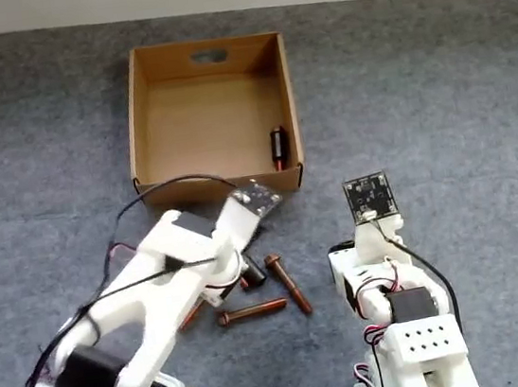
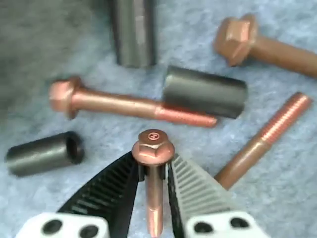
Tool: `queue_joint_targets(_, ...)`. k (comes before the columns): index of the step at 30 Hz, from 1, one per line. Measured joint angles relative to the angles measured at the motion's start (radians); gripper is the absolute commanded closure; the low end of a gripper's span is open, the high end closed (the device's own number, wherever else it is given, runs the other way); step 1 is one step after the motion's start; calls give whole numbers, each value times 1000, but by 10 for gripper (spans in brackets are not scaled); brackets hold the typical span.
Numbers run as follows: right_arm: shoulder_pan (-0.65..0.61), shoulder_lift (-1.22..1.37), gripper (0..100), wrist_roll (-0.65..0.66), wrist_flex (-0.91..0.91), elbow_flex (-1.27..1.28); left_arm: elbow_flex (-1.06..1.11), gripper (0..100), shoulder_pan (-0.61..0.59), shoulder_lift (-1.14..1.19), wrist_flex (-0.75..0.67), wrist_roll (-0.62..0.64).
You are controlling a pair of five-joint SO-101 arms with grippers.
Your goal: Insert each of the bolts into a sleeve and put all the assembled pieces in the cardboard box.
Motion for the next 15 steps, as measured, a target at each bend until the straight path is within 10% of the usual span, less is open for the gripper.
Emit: queue_joint_targets(15,0,-64,992,-17,-2,8,344,991,0,-710,-114,86)
